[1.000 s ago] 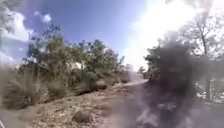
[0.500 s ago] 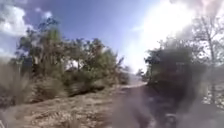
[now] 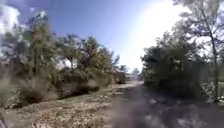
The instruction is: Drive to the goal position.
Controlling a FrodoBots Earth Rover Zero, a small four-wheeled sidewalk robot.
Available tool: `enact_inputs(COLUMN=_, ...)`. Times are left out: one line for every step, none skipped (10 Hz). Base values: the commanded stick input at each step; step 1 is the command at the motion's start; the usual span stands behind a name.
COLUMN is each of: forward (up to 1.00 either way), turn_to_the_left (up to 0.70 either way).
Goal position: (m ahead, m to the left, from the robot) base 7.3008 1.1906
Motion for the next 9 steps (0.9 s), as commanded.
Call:
enact_inputs(forward=0.7, turn_to_the_left=0.0)
enact_inputs(forward=0.7, turn_to_the_left=0.0)
enact_inputs(forward=0.7, turn_to_the_left=0.0)
enact_inputs(forward=0.7, turn_to_the_left=0.0)
enact_inputs(forward=0.7, turn_to_the_left=0.0)
enact_inputs(forward=0.7, turn_to_the_left=0.0)
enact_inputs(forward=0.7, turn_to_the_left=-0.14)
enact_inputs(forward=0.7, turn_to_the_left=-0.14)
enact_inputs(forward=0.7, turn_to_the_left=-0.14)
